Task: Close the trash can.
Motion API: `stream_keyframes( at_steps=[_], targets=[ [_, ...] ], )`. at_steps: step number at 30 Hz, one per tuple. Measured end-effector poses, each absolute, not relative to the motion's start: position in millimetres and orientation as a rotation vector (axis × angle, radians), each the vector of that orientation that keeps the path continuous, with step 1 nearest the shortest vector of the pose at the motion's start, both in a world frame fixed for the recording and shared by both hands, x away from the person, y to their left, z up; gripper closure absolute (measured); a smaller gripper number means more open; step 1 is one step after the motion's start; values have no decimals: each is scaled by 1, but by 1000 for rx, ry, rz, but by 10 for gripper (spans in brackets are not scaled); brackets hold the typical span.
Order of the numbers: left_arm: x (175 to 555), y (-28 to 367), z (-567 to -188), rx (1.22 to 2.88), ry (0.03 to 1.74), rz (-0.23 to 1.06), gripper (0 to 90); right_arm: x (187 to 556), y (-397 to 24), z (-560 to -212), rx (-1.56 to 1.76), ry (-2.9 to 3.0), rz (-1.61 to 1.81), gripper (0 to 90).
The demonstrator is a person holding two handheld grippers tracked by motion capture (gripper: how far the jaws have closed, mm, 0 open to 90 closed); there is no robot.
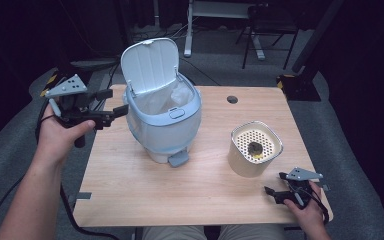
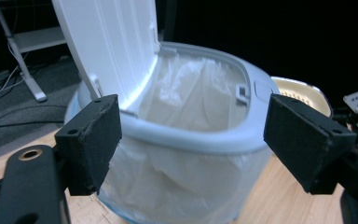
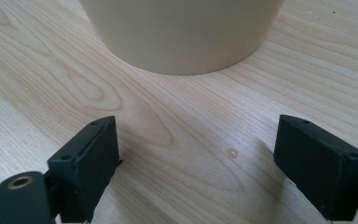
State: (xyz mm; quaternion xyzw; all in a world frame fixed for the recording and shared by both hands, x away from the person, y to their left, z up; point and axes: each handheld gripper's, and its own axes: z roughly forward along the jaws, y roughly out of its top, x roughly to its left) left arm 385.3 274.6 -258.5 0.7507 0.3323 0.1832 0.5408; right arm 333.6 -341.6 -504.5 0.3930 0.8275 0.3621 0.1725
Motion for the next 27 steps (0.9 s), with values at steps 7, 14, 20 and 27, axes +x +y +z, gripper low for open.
stream_keyframes(
  at_steps=[7, 14, 20, 27],
  targets=[
    [406, 273, -237, 1725, 826, 483, 202, 334, -342, -504, 1115, 2348, 1027, 141],
    [428, 269, -226, 1665, 811, 503, 209, 333, -341, -504, 1123, 2342, 1024, 141],
    [451, 267, -220, 1746, 881, 569, 214, 333, -341, -504, 1123, 2342, 1024, 141],
    [472, 259, -224, 1752, 919, 565, 252, 333, -341, -504, 1127, 2338, 1026, 142]
  ],
)
